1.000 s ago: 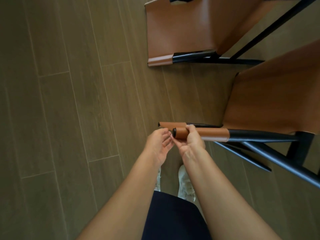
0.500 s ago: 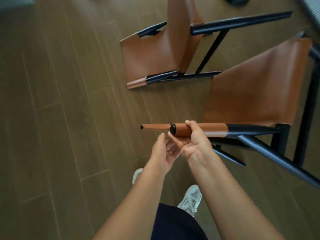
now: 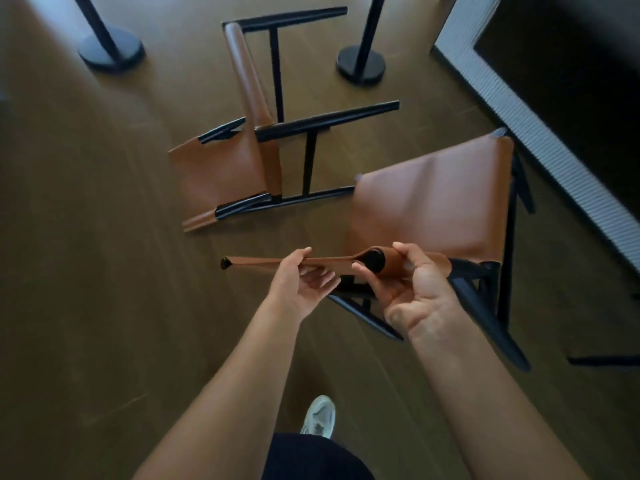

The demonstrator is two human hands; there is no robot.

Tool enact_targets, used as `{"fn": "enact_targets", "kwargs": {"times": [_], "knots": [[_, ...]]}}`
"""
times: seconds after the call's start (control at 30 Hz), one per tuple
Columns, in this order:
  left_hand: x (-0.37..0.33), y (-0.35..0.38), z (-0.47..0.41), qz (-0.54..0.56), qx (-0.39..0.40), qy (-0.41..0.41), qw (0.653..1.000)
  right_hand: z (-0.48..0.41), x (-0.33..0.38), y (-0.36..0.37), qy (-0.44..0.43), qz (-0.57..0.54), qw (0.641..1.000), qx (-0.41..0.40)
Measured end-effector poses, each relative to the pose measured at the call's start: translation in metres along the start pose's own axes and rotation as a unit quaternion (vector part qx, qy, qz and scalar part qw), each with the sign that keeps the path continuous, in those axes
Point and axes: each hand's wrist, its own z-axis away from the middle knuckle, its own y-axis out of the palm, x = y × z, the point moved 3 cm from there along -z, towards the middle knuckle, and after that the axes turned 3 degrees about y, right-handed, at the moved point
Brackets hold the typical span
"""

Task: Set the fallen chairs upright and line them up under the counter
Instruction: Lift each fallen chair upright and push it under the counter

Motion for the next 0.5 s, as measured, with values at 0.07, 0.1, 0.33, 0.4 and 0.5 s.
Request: {"fn": "enact_targets", "kwargs": {"times": [0.07, 0.1, 0.33, 0.4, 0.5], "knots": [[0.004, 0.025, 0.005, -0.024, 0.000, 0.000, 1.000, 0.013, 0.028, -0.015, -0.018, -0.019, 1.000, 0.005], [0.008, 0.040, 0.008, -0.045, 0.006, -0.005, 0.999, 0.018, 0.043, -0.025, -0.026, -0.029, 0.999, 0.007], [0.050, 0.126, 0.036, -0.137, 0.069, -0.045, 0.987, 0.055, 0.132, -0.100, -0.075, -0.093, 0.993, -0.004], [0.068, 0.153, 0.043, -0.162, 0.089, -0.046, 0.982, 0.061, 0.156, -0.123, -0.083, -0.116, 0.990, -0.013], [0.093, 0.192, 0.052, -0.203, 0.115, -0.033, 0.972, 0.065, 0.187, -0.158, -0.076, -0.151, 0.985, -0.017]]}}
